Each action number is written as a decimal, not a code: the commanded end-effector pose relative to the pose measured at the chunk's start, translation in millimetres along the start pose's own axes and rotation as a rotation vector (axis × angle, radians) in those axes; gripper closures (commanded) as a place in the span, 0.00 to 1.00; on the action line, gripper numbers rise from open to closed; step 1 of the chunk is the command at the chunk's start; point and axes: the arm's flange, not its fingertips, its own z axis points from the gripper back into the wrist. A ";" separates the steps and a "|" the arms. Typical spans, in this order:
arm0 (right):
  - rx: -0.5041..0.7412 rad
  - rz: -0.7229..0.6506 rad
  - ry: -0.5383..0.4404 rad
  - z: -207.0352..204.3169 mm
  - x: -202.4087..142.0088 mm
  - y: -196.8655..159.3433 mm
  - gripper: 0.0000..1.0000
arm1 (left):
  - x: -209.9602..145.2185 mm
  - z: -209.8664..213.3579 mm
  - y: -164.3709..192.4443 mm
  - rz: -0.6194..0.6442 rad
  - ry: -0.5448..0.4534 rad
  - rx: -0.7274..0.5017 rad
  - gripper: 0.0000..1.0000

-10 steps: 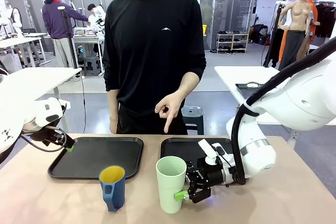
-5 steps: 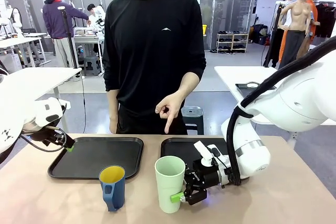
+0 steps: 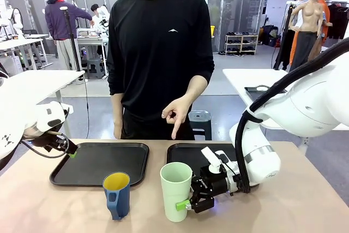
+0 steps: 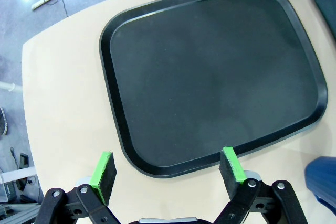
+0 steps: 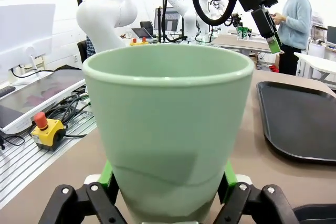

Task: Sort and store the cups by type.
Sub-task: Pick up the Reusable plastic cup, then place the picked Reusable plastic cup into the Flat Tray indicated by the person.

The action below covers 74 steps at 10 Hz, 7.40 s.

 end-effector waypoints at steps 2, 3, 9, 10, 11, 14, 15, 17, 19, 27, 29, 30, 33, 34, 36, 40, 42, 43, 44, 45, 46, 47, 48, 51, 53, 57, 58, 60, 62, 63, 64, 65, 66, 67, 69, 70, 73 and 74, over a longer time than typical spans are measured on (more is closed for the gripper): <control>0.005 -0.007 -0.003 -5.9 13.0 3.4 0.64 | 0.3 0.3 1.0 0.001 -0.001 0.001 0.00; -0.002 -0.005 0.003 -6.9 23.3 7.2 0.64 | 0.3 0.3 1.0 0.001 -0.001 0.001 0.00; -0.064 0.033 0.063 7.8 107.4 43.8 0.64 | 0.3 0.3 1.0 0.001 -0.001 0.001 0.00; -0.069 0.038 0.076 10.5 112.5 45.9 0.64 | 0.3 0.3 1.0 0.001 -0.001 0.001 0.00; -0.072 0.034 0.081 12.0 114.6 46.6 0.64 | 0.3 0.3 1.0 0.001 -0.001 0.001 0.00; -0.051 0.064 0.069 12.6 113.9 44.6 0.64 | 0.3 0.3 1.0 0.001 -0.001 0.001 0.00; -0.051 0.064 0.069 12.6 113.9 44.6 0.64 | 0.3 0.3 1.0 0.001 -0.001 0.001 0.00; -0.051 0.064 0.069 12.6 113.9 44.6 0.64 | 0.3 0.3 1.0 0.001 -0.001 0.001 0.00; -0.051 0.064 0.069 12.6 113.9 44.6 0.64 | 0.3 0.3 1.0 0.001 -0.001 0.001 0.00; -0.051 0.064 0.069 12.6 113.9 44.6 0.64 | 0.3 0.3 1.0 0.001 -0.001 0.001 0.00; -0.051 0.064 0.069 12.6 113.9 44.6 0.64 | 0.3 0.3 1.0 0.001 -0.001 0.001 0.00; -0.051 0.064 0.069 12.6 113.9 44.6 0.64 | 0.3 0.3 1.0 0.001 -0.001 0.001 0.00; -0.051 0.064 0.069 12.6 113.9 44.6 0.64 | 0.3 0.3 1.0 0.001 -0.001 0.001 0.00; -0.051 0.064 0.069 12.6 113.9 44.6 0.64 | 0.3 0.3 1.0 0.001 -0.001 0.001 0.00; -0.051 0.064 0.069 12.6 113.9 44.6 0.64 | 0.3 0.3 1.0 0.001 -0.001 0.001 0.00; -0.058 0.056 0.079 13.4 112.8 45.9 0.15 | 0.3 0.3 1.0 0.001 -0.001 0.001 0.00; -0.068 0.076 0.082 8.0 113.0 34.9 0.15 | 0.3 0.3 1.0 0.001 -0.001 0.001 0.00; -0.098 0.079 0.083 6.4 114.0 23.4 0.15 | 0.3 0.3 1.0 0.001 -0.001 0.001 0.00; -0.106 0.067 0.069 4.0 114.7 12.1 0.15 | 0.3 0.3 1.0 0.001 -0.001 0.001 0.00; -0.128 0.044 0.078 2.9 116.1 -1.2 0.15 | 0.3 0.3 1.0 0.001 -0.001 0.001 0.00; -0.121 0.043 0.071 0.9 119.0 -17.2 0.15 | 0.3 0.3 1.0 0.001 -0.001 0.001 0.00; -0.120 0.040 0.063 -0.5 123.0 -36.6 0.15 | 0.3 0.3 1.0 0.001 -0.001 0.001 0.00; -0.118 0.046 0.069 -4.7 127.2 -62.0 0.15 | 0.3 0.3 1.0 0.001 -0.001 0.001 0.00; -0.110 0.037 0.063 -28.5 133.4 -126.7 0.15 | 0.3 0.3 1.0 0.001 -0.001 0.001 0.00; -0.119 0.040 0.031 -53.8 129.7 -169.1 0.15 | 0.3 0.3 1.0 0.001 -0.001 0.001 0.00; -0.141 0.034 0.013 -113.8 113.7 -215.8 0.15 | 0.3 0.3 1.0 0.001 -0.001 0.001 0.00; -0.151 0.036 0.001 -126.0 109.1 -223.2 0.15 | 0.3 0.3 1.0 0.001 -0.001 0.001 0.00; -0.170 0.029 -0.014 -145.6 97.6 -239.1 0.15 | 0.3 0.3 1.0 0.001 -0.001 0.001 0.00; -0.216 0.014 -0.042 -157.3 83.4 -250.5 0.15 | 0.3 0.3 1.0 0.001 -0.001 0.001 0.00; -0.217 0.011 -0.046 -163.0 77.1 -254.4 0.15 | 0.3 0.3 1.0 0.001 -0.001 0.001 0.00; -0.221 0.005 -0.054 -166.5 73.0 -256.0 0.15 | 0.3 0.3 1.0 0.001 -0.001 0.001 0.00; -0.226 0.004 -0.061 -168.0 67.2 -259.3 0.15 | 0.3 0.3 1.0 0.001 -0.001 0.001 0.00; -0.238 -0.005 -0.052 -170.9 63.3 -260.3 0.15 | 0.3 0.3 1.0 0.001 -0.001 0.001 0.00; -0.241 -0.007 -0.043 -172.1 59.4 -261.1 0.15 | 0.3 0.3 1.0 0.001 -0.001 0.001 0.00; -0.235 -0.018 -0.021 -174.0 46.9 -265.0 0.15 | 0.3 0.3 1.0 0.001 -0.001 0.001 0.00; -0.227 -0.027 -0.012 -176.3 41.5 -265.9 0.15 | 0.3 0.3 1.0 0.001 -0.001 0.001 0.00; -0.230 -0.038 0.019 -175.2 34.2 -264.5 0.15 | 0.3 0.3 1.0 0.001 -0.001 0.001 0.00; -0.226 -0.035 0.033 -173.8 33.2 -263.1 0.15 | 0.3 0.3 1.0 0.001 -0.001 0.001 0.00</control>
